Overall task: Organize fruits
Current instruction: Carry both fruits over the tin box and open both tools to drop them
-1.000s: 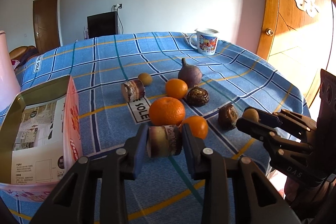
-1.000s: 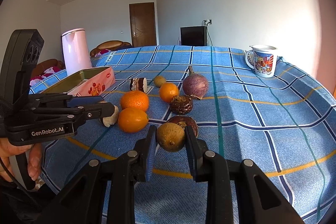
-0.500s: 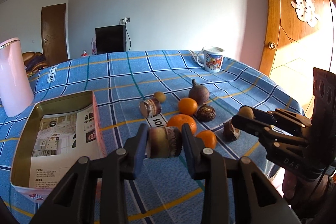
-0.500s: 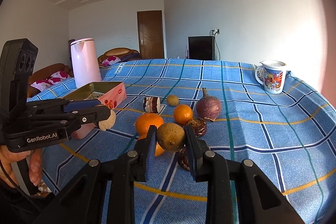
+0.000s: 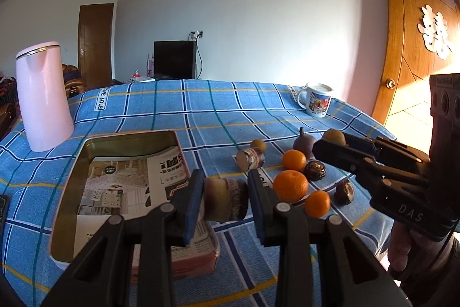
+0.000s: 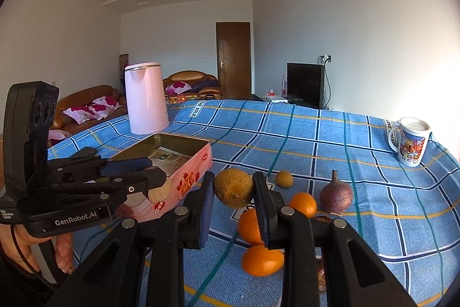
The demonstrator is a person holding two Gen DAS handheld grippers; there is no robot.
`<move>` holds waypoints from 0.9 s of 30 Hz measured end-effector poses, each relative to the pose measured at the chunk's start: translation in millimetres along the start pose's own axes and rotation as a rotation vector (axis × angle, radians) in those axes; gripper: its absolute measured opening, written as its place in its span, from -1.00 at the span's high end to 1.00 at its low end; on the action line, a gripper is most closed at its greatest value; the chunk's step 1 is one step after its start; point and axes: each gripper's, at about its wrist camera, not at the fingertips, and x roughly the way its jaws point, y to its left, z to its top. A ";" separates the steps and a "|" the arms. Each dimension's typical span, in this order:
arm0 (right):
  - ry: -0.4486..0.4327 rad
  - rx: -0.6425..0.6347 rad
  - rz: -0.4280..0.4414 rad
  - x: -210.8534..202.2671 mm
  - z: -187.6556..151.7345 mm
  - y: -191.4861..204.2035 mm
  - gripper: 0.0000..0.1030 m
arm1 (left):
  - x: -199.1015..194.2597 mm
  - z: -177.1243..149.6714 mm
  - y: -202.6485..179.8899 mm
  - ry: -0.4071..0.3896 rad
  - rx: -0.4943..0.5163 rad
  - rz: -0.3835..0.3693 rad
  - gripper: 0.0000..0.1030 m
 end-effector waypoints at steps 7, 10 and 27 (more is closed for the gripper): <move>0.018 -0.038 0.060 22.8 14.8 20.7 0.45 | -4.7 -0.3 25.3 -0.011 -0.039 0.039 0.35; 0.031 -0.048 0.079 34.6 19.9 29.0 0.45 | -4.4 -0.2 35.0 -0.010 -0.049 0.054 0.35; 0.130 -0.095 0.168 92.6 30.5 71.0 0.45 | 4.9 -5.3 81.4 0.029 -0.108 0.109 0.35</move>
